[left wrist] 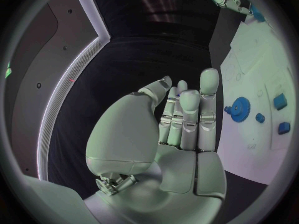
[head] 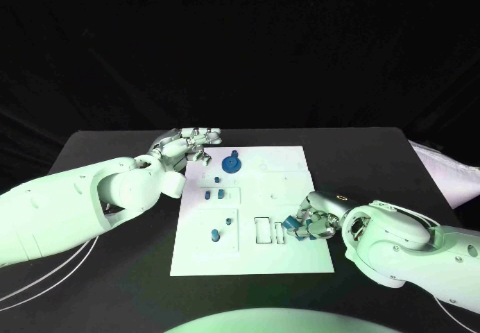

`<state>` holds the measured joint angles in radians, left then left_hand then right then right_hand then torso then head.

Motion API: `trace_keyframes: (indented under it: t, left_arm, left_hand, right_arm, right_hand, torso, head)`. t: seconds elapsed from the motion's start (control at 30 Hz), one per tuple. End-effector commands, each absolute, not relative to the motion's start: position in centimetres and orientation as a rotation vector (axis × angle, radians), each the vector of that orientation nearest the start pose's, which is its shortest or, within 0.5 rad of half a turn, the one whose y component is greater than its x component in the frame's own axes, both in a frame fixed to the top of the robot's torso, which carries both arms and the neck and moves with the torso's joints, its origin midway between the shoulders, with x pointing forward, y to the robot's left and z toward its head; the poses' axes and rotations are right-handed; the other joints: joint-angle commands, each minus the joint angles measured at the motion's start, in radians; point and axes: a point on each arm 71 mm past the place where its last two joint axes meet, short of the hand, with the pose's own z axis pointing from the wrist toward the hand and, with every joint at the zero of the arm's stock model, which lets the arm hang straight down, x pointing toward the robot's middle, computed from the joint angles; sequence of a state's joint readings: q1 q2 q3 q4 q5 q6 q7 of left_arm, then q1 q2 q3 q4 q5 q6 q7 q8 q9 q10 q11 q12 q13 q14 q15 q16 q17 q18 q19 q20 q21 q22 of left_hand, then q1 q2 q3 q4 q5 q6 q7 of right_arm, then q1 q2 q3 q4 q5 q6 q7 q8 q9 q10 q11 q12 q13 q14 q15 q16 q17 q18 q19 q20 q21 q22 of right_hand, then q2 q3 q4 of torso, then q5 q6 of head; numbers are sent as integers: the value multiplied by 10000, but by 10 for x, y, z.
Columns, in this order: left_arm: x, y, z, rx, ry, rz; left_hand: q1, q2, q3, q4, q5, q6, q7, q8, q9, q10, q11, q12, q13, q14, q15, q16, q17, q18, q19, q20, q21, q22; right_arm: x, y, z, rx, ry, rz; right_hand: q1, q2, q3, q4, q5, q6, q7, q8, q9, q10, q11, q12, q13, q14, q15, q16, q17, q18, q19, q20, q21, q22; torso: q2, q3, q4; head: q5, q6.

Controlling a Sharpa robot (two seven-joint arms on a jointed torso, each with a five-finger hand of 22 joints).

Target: Assemble the parts on the task board

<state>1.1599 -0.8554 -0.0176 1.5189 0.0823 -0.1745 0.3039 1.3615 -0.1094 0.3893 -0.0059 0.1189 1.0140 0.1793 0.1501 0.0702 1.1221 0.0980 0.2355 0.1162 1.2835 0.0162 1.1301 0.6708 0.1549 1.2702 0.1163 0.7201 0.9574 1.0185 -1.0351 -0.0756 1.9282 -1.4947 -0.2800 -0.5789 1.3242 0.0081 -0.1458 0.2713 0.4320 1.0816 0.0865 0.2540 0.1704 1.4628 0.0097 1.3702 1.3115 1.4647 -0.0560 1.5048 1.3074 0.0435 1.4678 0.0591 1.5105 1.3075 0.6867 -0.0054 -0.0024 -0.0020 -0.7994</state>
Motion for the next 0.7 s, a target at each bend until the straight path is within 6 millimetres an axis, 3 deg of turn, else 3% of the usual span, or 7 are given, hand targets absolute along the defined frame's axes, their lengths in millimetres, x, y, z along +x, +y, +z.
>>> trace_keyframes:
  t: [0.03,0.23,0.5,0.7]
  left_arm:
    - [482,208,-195,-12536,15386,-16602]
    - [482,208,-195,-12535,15400,-16618]
    - [482,207,-196,-12539,15418,-16627]
    - [482,206,-196,-12540,15443,-16639]
  left_hand:
    - [-21,60,-65,-22,61,-88,-15,60,-14,-72,25,28,12,-63,-7,34,-8,84,-82,-16,-62,-8]
    - [-21,60,-65,-22,61,-88,-15,60,-14,-72,25,28,12,-63,-7,34,-8,84,-82,-16,-62,-8]
    - [-21,60,-65,-22,61,-88,-15,60,-14,-72,25,28,12,-63,-7,34,-8,84,-82,-16,-62,-8]
    - [-21,60,-65,-22,61,-88,-15,60,-14,-72,25,28,12,-63,-7,34,-8,84,-82,-16,-62,-8]
  right_arm:
    - [363,-199,-237,1786,19760,4927]
    - [360,-193,-229,2466,19739,5488]
    - [359,-179,-233,2671,20452,5815]
    - [361,-168,-236,2567,20794,5911]
  right_hand:
    - [361,476,25,74,191,211,-139,89,229,37,-131,75,743,826,-98,51,1440,-148,225,-96,55,1505]
    - [274,500,-28,142,389,206,-144,87,306,65,-140,90,786,830,-112,59,1457,-157,249,-118,71,1539]
    - [146,526,-89,178,485,197,-141,79,365,72,-138,77,798,831,-113,57,1457,-158,253,-125,73,1545]
    - [-285,667,-250,193,502,269,-170,111,520,88,-157,41,814,830,-125,50,1450,-158,252,-134,71,1547]
  torso:
    - [-8,-8,13]
    - [1,-3,15]
    - [10,-6,4]
    - [10,-6,13]
  head:
    - [-12,14]
    - [5,38]
    - [59,10]
    - [85,-4]
